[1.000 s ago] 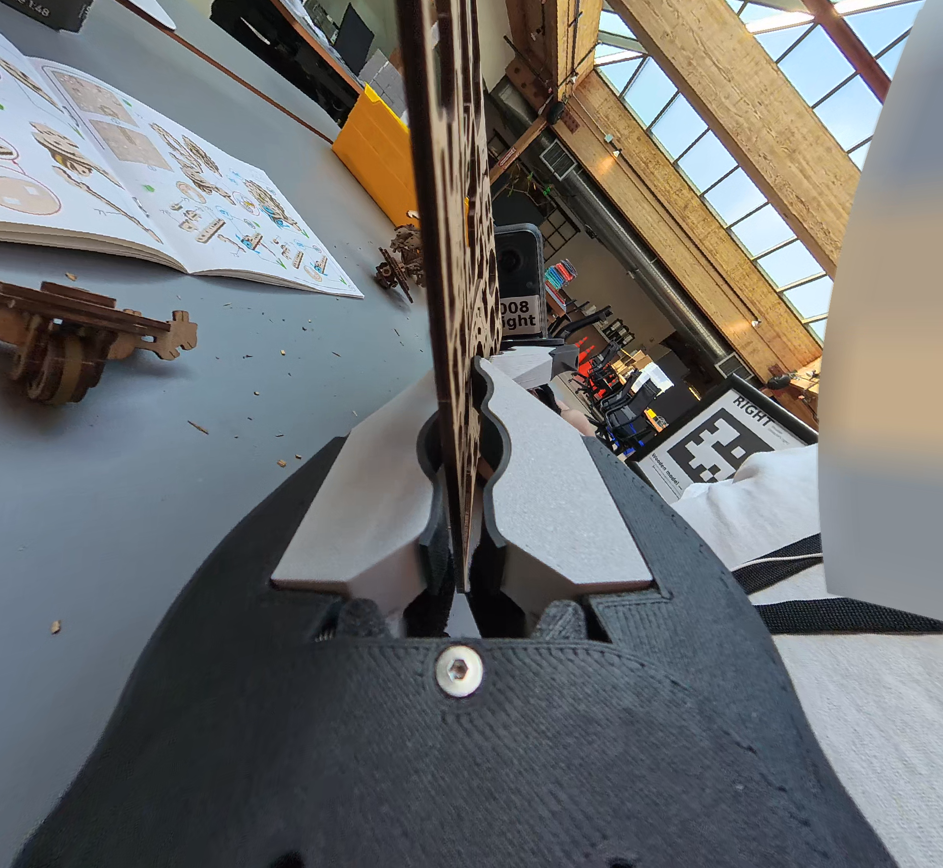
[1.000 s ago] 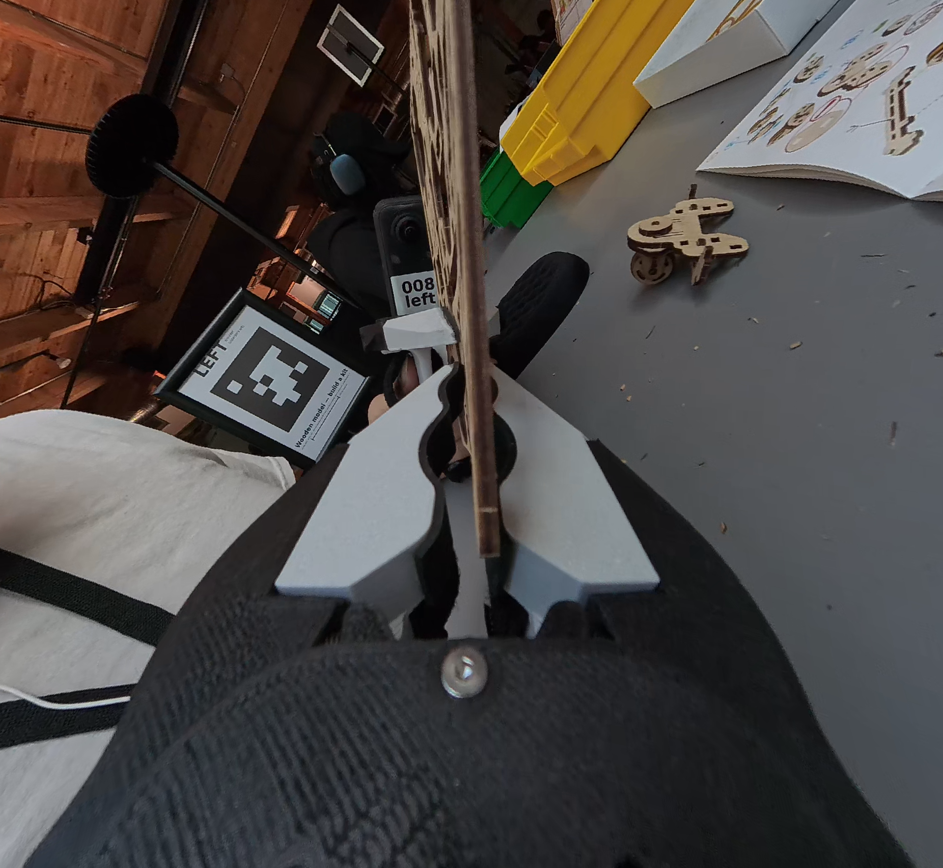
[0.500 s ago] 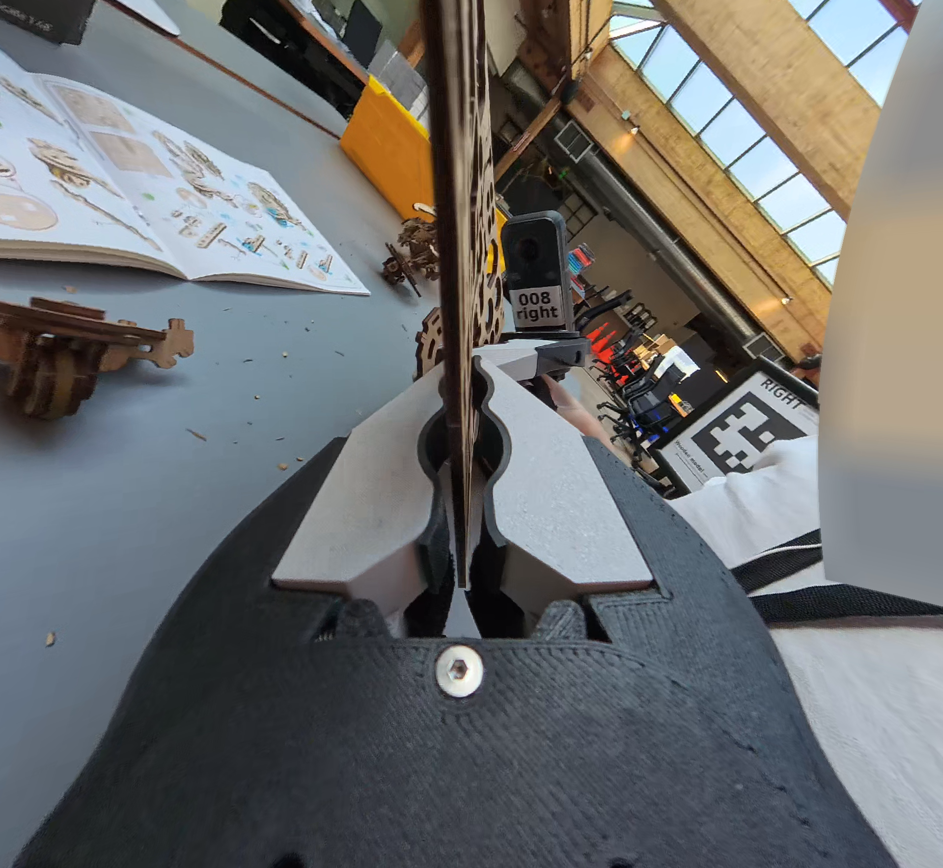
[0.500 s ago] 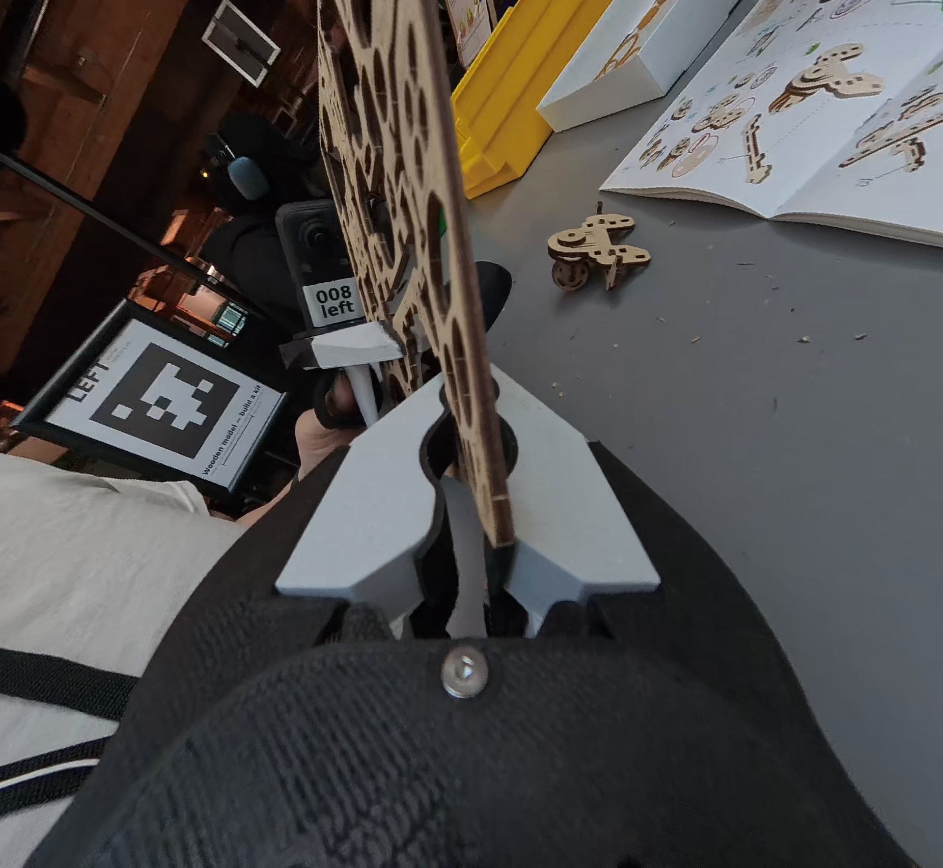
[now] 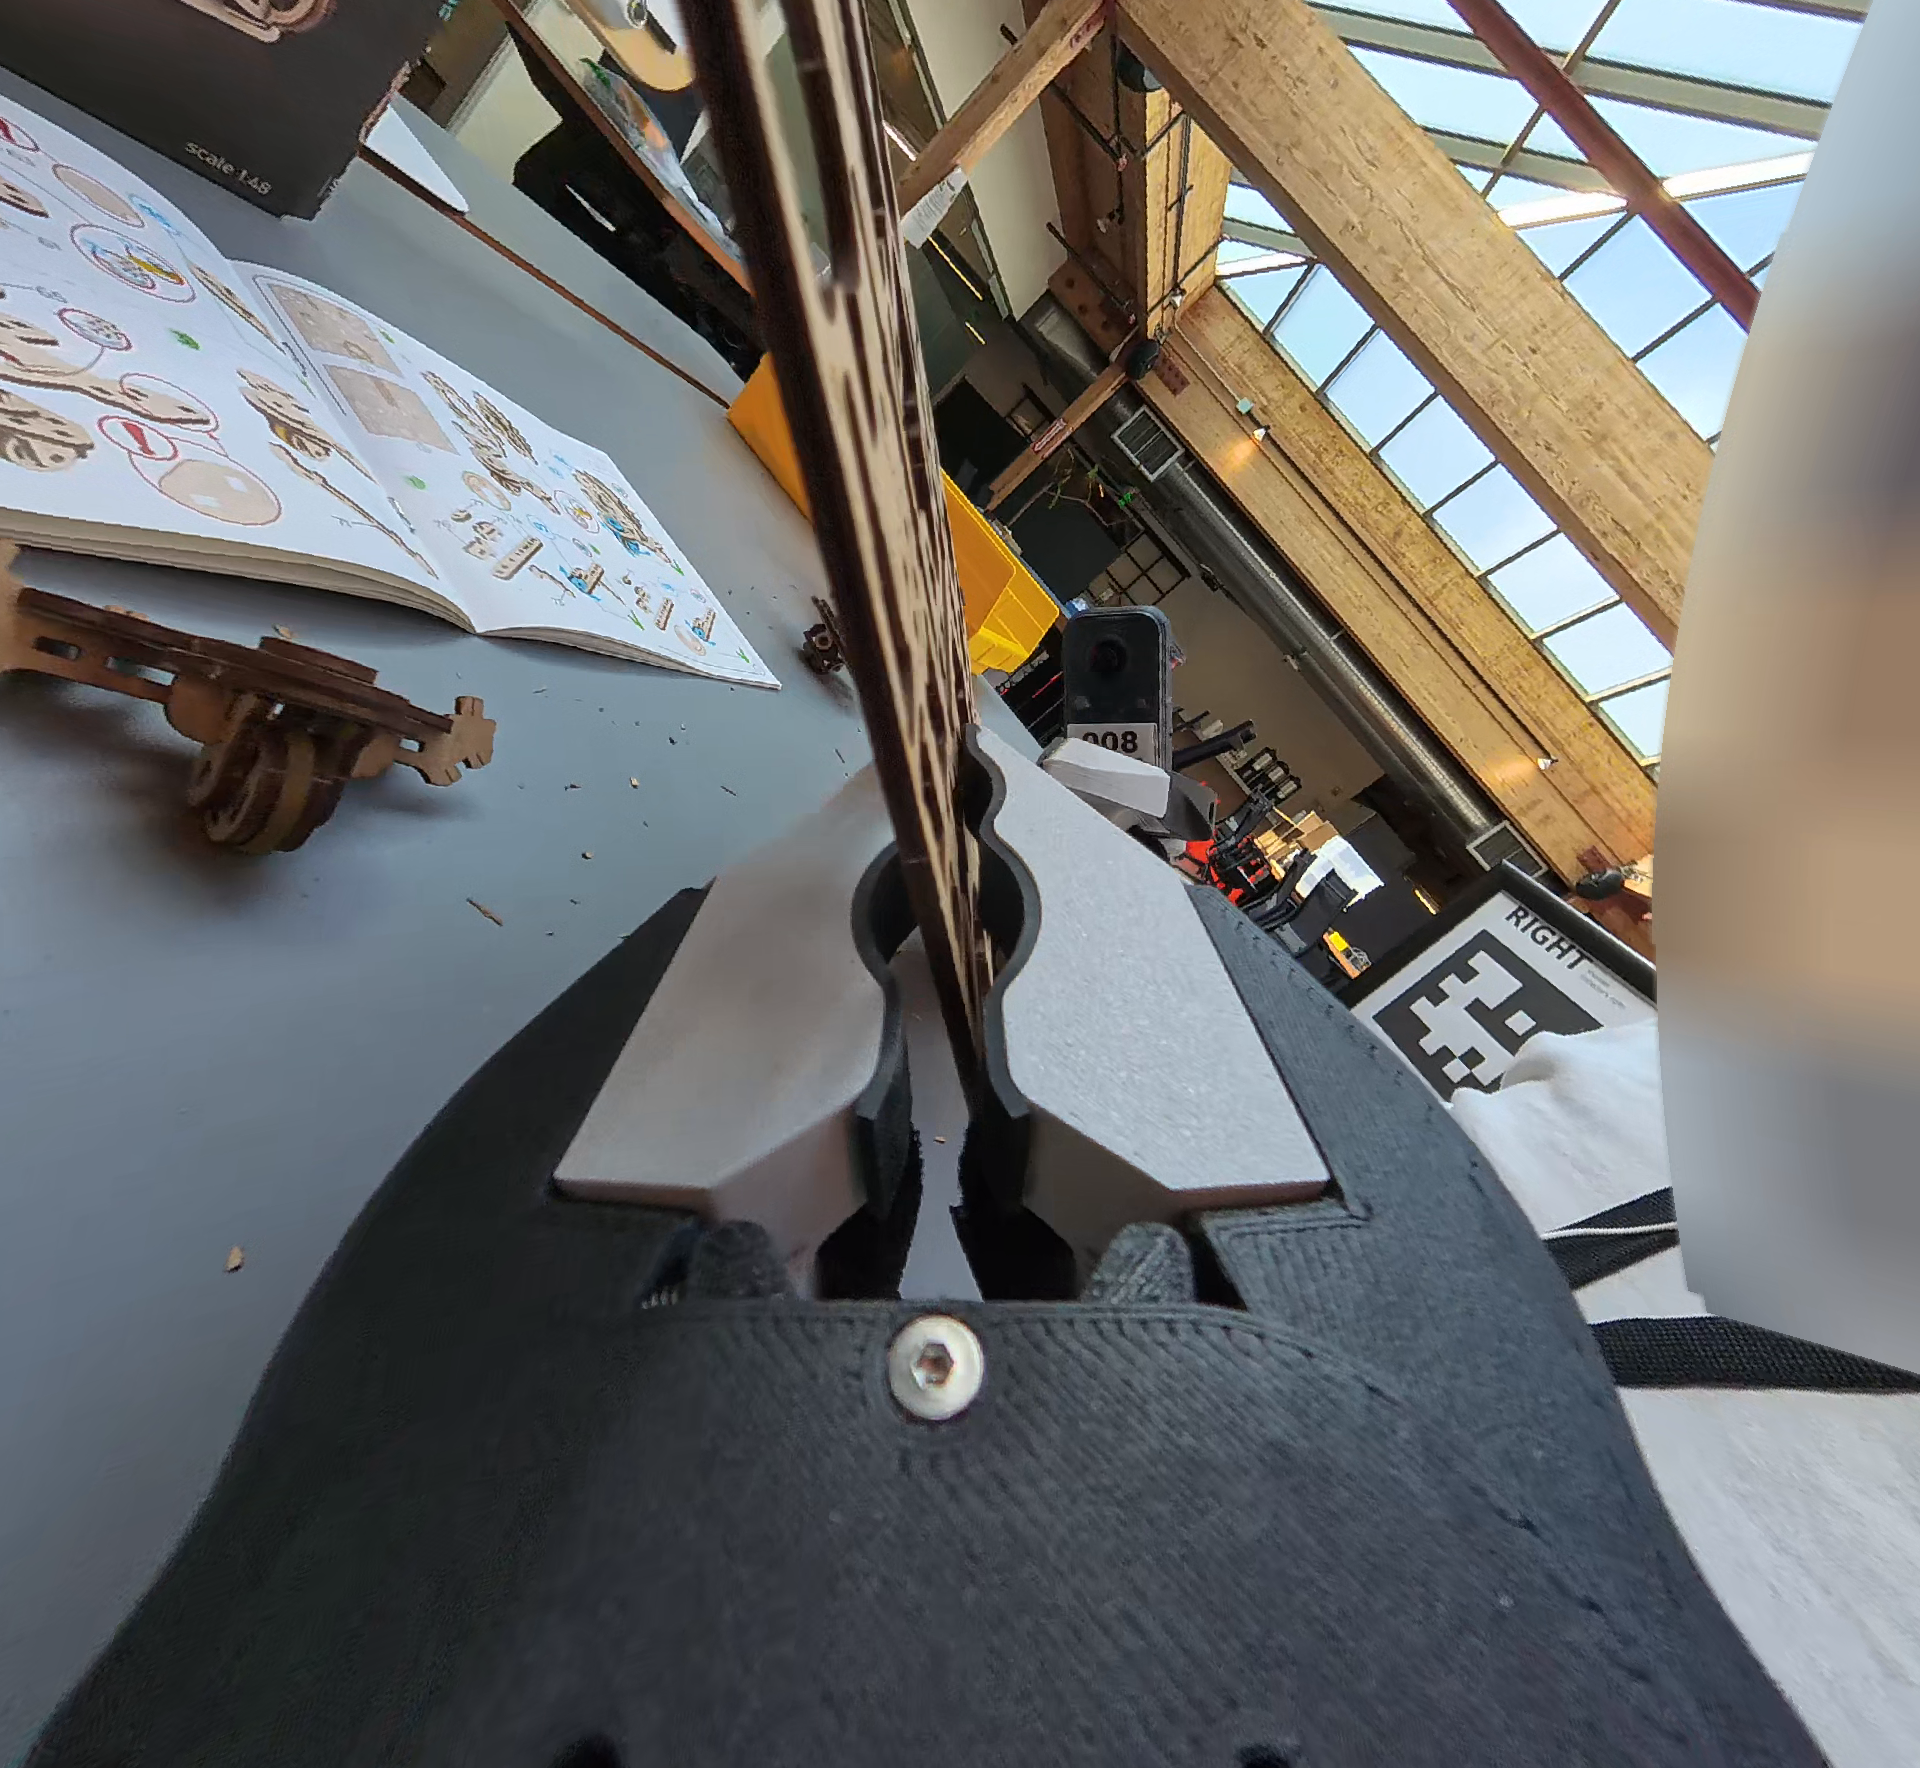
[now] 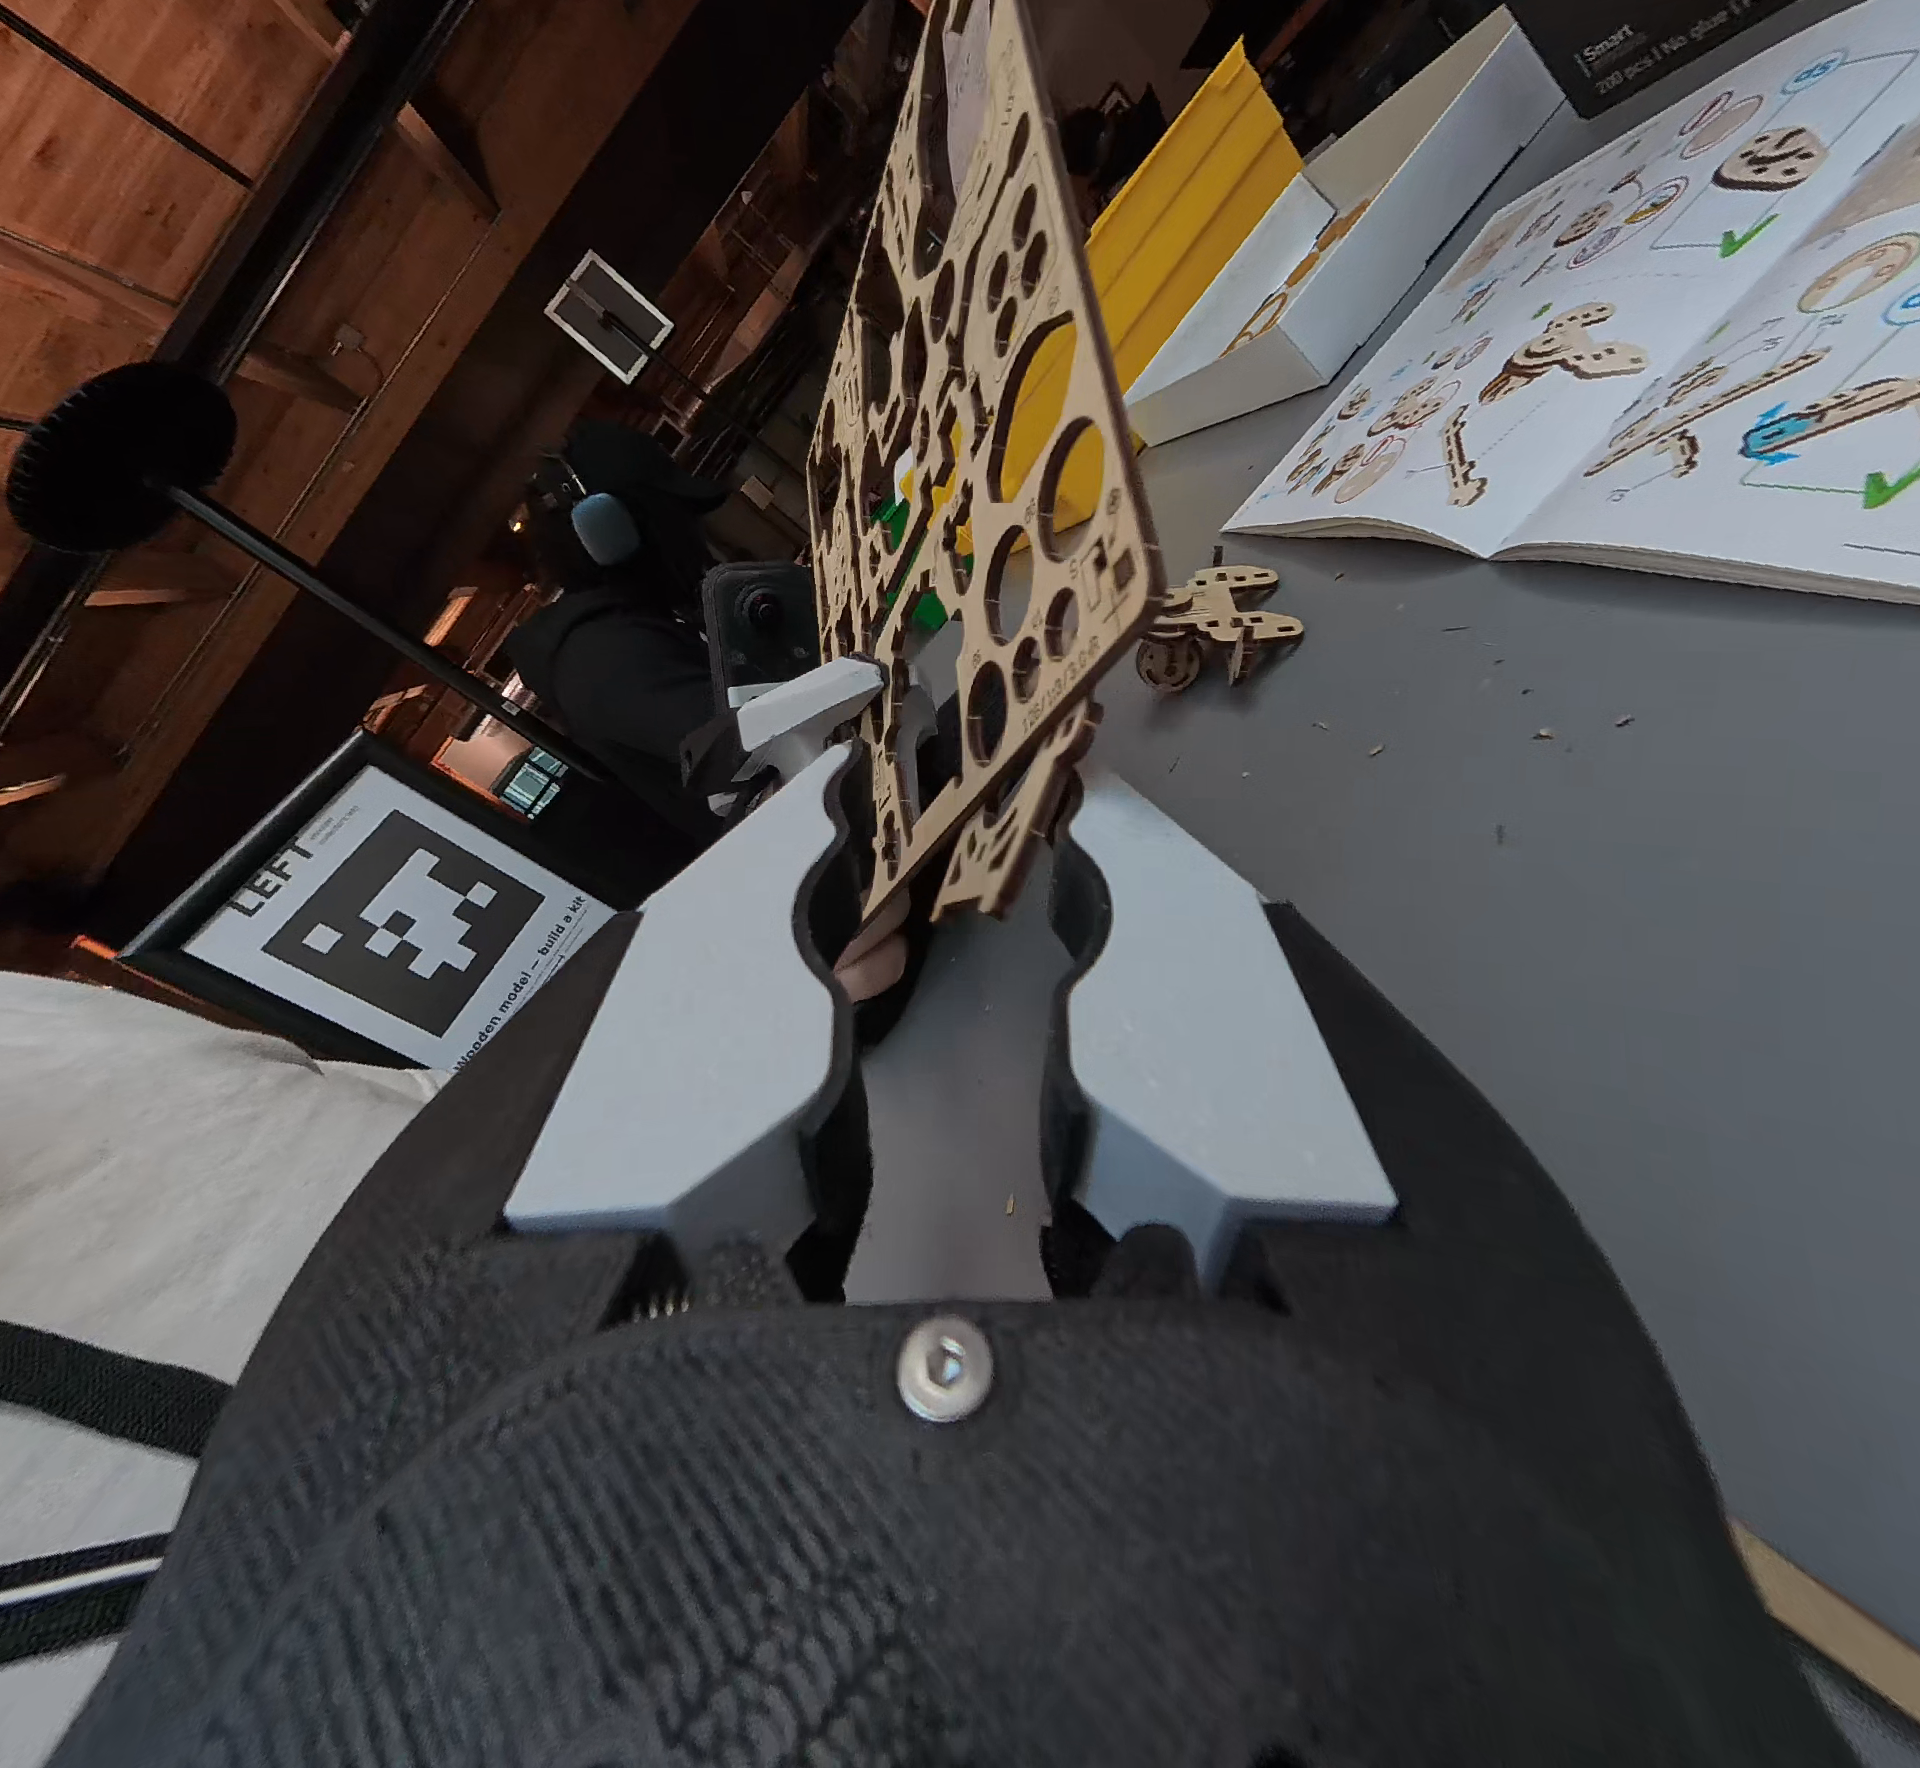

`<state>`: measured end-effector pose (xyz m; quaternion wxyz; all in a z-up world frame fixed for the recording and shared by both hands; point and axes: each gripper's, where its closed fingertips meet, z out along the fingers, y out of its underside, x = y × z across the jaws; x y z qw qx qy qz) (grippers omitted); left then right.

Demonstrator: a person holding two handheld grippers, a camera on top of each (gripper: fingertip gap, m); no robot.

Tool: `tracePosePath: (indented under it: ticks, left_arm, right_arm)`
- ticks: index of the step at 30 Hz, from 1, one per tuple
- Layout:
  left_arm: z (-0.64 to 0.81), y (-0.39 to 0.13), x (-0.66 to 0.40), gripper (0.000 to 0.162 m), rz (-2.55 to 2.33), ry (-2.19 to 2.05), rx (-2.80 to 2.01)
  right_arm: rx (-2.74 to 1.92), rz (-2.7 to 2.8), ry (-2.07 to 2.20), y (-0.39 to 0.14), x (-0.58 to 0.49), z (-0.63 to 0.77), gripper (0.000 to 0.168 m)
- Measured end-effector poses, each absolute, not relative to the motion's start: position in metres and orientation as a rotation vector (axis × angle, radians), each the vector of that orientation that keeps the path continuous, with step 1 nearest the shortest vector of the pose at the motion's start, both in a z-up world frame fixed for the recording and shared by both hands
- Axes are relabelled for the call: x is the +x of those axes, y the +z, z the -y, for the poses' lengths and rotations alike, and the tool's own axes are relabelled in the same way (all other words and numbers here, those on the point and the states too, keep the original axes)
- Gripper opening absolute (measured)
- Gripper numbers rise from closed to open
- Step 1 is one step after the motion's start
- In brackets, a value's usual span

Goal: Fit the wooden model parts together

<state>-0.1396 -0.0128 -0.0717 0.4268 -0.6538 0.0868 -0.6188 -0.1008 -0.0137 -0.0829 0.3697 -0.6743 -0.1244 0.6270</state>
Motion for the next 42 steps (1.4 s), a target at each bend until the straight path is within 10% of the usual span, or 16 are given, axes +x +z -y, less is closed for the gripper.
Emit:
tracePosePath:
  ticks: [21, 42]
  left_arm:
    - [0.008, -0.024, -0.197, 0.0, -0.187, -1.407, -1.643]
    - [0.004, -0.027, -0.202, 0.0, -0.236, -1.384, -1.656]
  right_arm:
    - [-2.078, 0.44, 1.445, -0.115, -0.079, 0.002, 0.001]
    - [-2.141, 0.776, 1.085, -0.124, -0.03, -0.012, 0.037]
